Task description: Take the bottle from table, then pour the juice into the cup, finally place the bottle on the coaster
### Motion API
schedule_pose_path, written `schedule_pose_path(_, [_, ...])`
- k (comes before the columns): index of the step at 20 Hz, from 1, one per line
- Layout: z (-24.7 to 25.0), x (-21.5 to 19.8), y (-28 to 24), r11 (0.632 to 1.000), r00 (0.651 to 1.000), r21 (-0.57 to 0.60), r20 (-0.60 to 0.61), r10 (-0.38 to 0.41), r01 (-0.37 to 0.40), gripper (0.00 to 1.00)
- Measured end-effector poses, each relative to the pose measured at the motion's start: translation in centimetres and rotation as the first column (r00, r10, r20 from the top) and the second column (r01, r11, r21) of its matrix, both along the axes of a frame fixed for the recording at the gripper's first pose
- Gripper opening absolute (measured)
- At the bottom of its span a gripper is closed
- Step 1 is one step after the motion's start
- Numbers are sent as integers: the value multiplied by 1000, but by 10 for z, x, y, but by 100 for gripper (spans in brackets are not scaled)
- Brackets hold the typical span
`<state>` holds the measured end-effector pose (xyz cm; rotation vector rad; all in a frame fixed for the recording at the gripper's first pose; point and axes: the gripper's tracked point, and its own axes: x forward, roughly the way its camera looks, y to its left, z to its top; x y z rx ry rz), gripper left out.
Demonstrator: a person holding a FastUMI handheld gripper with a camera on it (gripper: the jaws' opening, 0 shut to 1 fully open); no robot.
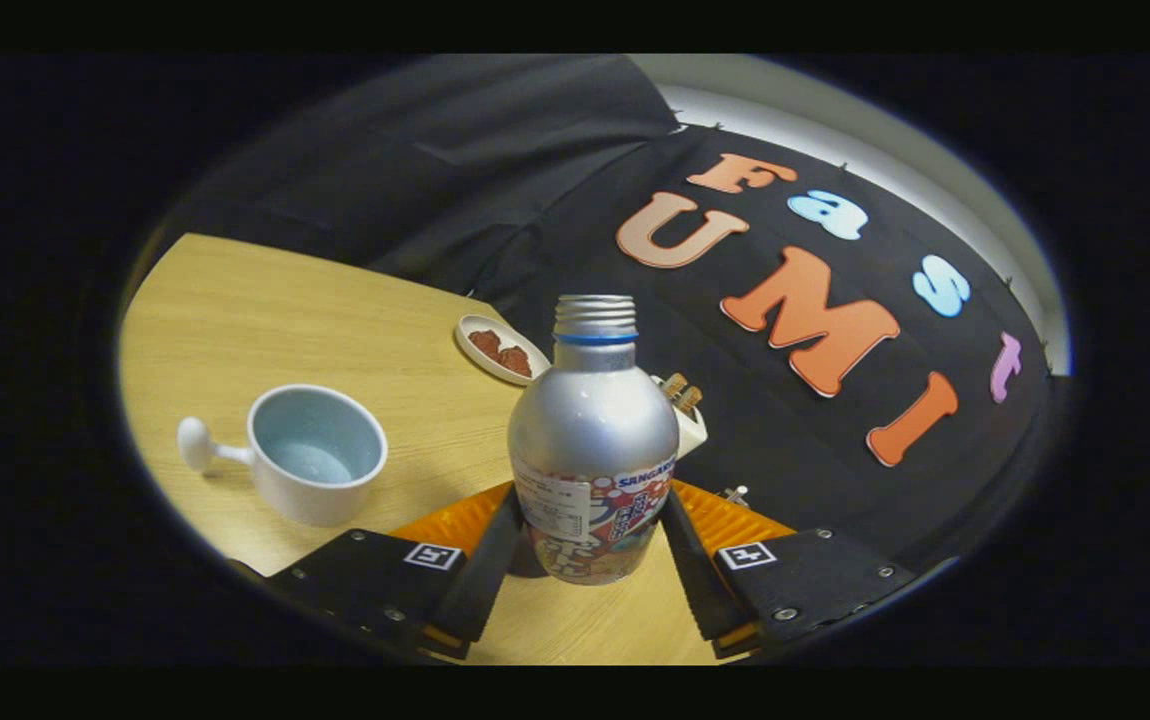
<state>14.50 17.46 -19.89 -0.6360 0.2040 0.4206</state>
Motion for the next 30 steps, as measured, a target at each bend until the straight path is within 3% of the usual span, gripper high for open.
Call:
schedule_pose_path(4, [2,13,-5,983,997,177,-69,-42,53,78])
schedule_pose_path(9, [-2,28,-12,924,985,355,-142,-95,140,78])
schedule_pose_path(18, [-39,49,-12,872,955,429,-265,-130,237,78])
schedule_pose_path(30, [-66,48,-17,867,941,416,-305,-149,272,78])
